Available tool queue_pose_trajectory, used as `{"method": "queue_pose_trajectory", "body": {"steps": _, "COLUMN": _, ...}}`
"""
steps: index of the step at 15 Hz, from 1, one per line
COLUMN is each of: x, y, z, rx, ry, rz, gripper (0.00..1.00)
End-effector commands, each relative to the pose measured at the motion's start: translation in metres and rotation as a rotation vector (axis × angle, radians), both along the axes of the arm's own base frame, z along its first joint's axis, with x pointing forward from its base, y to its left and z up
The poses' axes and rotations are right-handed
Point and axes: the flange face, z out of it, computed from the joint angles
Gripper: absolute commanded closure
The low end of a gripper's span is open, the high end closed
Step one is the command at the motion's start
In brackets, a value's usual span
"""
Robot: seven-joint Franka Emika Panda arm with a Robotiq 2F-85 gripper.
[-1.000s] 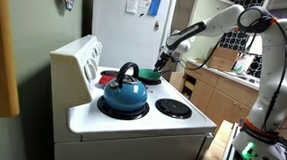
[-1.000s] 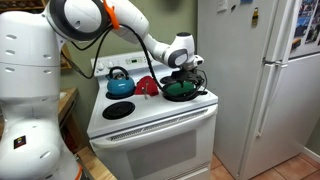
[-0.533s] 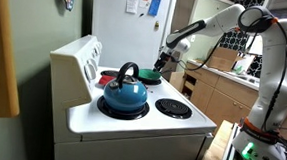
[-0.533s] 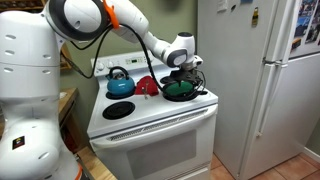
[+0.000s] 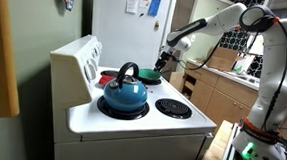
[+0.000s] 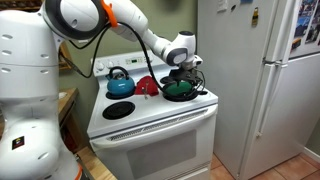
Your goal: Move the pan to to the front big plate on the stove and then put the green towel on the pan
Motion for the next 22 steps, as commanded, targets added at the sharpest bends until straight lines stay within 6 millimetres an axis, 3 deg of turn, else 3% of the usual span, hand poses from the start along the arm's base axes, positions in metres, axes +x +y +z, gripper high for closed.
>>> {"method": "queue_pose_trajectory", "body": {"steps": 1, "x": -0.009, "y": -0.001, "z": -0.002, "rx": 0.036, "ry": 0.017, "rz": 0.027, "gripper": 0.0}}
{"method": "queue_pose_trajectory", "body": {"steps": 13, "x": -0.01, "y": 0.002, "z": -0.001, "rx": 0.061, "ry": -0.042, "rz": 0.101, "gripper": 0.0}}
{"method": "queue_pose_trajectory", "body": {"steps": 18, "x": -0.009, "y": -0.001, "z": 0.016, "rx": 0.023, "ry": -0.148, "rz": 0.155, "gripper": 0.0}}
{"method": "queue_pose_trajectory", "body": {"steps": 22, "x": -0.022, "y": 0.001, "z": 0.046, "rx": 0.012, "ry": -0.176, "rz": 0.194, "gripper": 0.0}}
